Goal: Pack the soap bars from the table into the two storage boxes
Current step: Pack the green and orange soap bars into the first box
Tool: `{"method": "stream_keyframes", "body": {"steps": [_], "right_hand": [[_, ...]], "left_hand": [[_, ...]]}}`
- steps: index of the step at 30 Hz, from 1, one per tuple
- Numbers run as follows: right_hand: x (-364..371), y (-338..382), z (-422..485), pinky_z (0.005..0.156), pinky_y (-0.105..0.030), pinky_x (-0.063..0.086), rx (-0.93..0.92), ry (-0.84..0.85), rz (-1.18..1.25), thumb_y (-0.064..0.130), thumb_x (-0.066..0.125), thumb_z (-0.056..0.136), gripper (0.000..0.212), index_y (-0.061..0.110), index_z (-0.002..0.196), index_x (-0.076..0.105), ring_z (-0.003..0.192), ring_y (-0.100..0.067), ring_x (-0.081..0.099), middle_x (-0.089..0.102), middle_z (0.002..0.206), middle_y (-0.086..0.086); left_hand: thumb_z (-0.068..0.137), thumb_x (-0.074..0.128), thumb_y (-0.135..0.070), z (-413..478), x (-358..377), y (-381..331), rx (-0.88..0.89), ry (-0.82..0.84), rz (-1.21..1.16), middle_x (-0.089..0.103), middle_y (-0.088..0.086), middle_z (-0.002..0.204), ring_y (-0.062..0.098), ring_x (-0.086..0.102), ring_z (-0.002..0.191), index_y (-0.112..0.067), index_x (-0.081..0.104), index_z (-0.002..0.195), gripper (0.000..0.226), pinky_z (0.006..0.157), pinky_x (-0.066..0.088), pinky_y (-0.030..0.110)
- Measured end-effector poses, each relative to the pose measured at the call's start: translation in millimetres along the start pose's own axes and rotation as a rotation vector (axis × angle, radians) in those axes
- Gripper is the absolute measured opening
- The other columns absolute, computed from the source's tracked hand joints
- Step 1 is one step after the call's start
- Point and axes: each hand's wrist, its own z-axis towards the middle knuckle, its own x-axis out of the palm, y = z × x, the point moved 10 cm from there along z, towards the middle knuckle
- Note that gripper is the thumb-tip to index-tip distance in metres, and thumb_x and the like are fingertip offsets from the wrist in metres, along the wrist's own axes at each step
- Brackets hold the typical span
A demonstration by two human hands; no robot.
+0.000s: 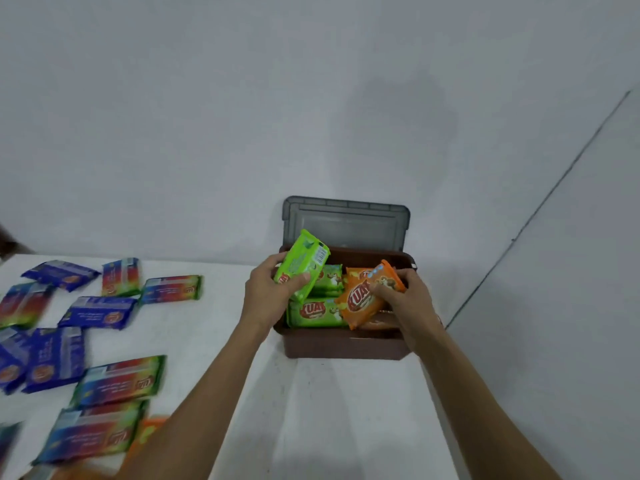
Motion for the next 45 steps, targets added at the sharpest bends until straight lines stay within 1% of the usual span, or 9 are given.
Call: {"method": "stream_keyframes", "body": {"steps": [9, 14, 17, 25, 29, 32, 39, 43, 45], "right_hand": [[-35.1, -24.0, 35.5, 0.079, -0.049, 0.061, 0.018, -0.023, -0.224, 0.011, 0.068, 0.090, 0.035, 0.017, 0.121, 0.054, 0.096, -0.023, 0.070, 0.067, 0.115, -0.007], [-38.8, -12.0, 43.1, 0.087, -0.033, 0.051, -0.055, -0.048, -0.770, 0.024, 0.066, 0.092, 0.040, 0.012, 0.127, 0.050, 0.107, -0.025, 0.063, 0.063, 0.122, -0.007], [-37.3, -10.7, 45.4, 0.085, -0.032, 0.051, -0.069, -0.031, -0.873, 0.028, 0.068, 0.091, 0.043, 0.010, 0.125, 0.050, 0.107, -0.025, 0.062, 0.062, 0.123, -0.009], [-19.6, -3.6, 44.7, 0.086, -0.032, 0.054, -0.136, -0.009, -1.279, 0.032, 0.060, 0.096, 0.037, 0.012, 0.127, 0.054, 0.100, -0.022, 0.066, 0.063, 0.117, -0.007], [-4.1, 19.3, 26.0, 0.082, -0.031, 0.054, -0.360, -0.078, -1.514, 0.029, 0.055, 0.099, 0.034, 0.013, 0.129, 0.051, 0.098, -0.022, 0.067, 0.067, 0.113, -0.006], [3.6, 43.7, 19.2, 0.079, -0.034, 0.054, -0.514, -0.153, -1.381, 0.032, 0.052, 0.099, 0.030, 0.015, 0.123, 0.058, 0.100, -0.023, 0.064, 0.068, 0.109, -0.006], [24.7, 44.7, 38.9, 0.069, -0.038, 0.062, -0.340, 0.194, -0.435, 0.029, 0.057, 0.098, 0.029, 0.017, 0.122, 0.063, 0.084, -0.019, 0.069, 0.065, 0.100, -0.003], [39.9, 43.2, 35.5, 0.065, -0.042, 0.062, -0.420, 0.224, -0.394, 0.025, 0.056, 0.098, 0.024, 0.023, 0.121, 0.063, 0.089, -0.018, 0.068, 0.061, 0.101, -0.004], [43.4, 31.6, 36.3, 0.066, -0.042, 0.062, -0.295, 0.260, -0.294, 0.028, 0.057, 0.098, 0.025, 0.022, 0.122, 0.062, 0.092, -0.018, 0.068, 0.063, 0.107, -0.007]], "left_hand": [[0.083, 0.076, -0.028, -0.7, 29.4, -6.2, 0.161, -0.061, 0.334, 0.068, -0.009, 0.099, 0.001, 0.062, 0.083, -0.024, 0.061, 0.125, 0.045, 0.069, 0.045, 0.010], [0.084, 0.074, -0.030, -1.7, 24.6, -5.8, 0.153, -0.110, 0.364, 0.066, -0.009, 0.101, 0.000, 0.060, 0.082, -0.019, 0.059, 0.128, 0.048, 0.067, 0.042, 0.005], [0.085, 0.074, -0.030, -1.7, 24.6, -5.0, 0.163, -0.120, 0.388, 0.065, -0.010, 0.102, -0.003, 0.058, 0.081, -0.019, 0.060, 0.129, 0.048, 0.065, 0.040, 0.001], [0.083, 0.075, -0.032, -2.3, 29.1, -4.4, 0.163, -0.097, 0.397, 0.065, -0.012, 0.104, -0.001, 0.061, 0.085, -0.023, 0.059, 0.128, 0.048, 0.070, 0.043, 0.006], [0.079, 0.079, -0.030, -0.9, 26.2, 0.9, 0.106, -0.089, 0.292, 0.068, -0.009, 0.102, -0.007, 0.061, 0.085, -0.025, 0.060, 0.118, 0.045, 0.072, 0.052, 0.016], [0.076, 0.082, -0.028, 1.5, 26.9, 9.0, 0.041, -0.034, 0.146, 0.073, -0.005, 0.101, 0.008, 0.071, 0.088, -0.023, 0.064, 0.113, 0.042, 0.076, 0.059, 0.031], [0.077, 0.078, -0.011, 3.0, 34.5, 2.2, -0.042, 0.128, -0.136, 0.076, 0.007, 0.095, 0.025, 0.073, 0.088, -0.014, 0.071, 0.111, 0.035, 0.070, 0.059, 0.028], [0.075, 0.080, -0.015, 2.4, 43.1, 2.7, -0.058, 0.232, -0.086, 0.076, 0.007, 0.099, 0.026, 0.073, 0.091, -0.016, 0.071, 0.112, 0.039, 0.077, 0.060, 0.034], [0.071, 0.081, -0.019, 3.0, 43.3, 1.1, -0.038, 0.237, -0.095, 0.074, 0.006, 0.103, 0.021, 0.072, 0.092, -0.018, 0.070, 0.114, 0.044, 0.077, 0.059, 0.033]]}}
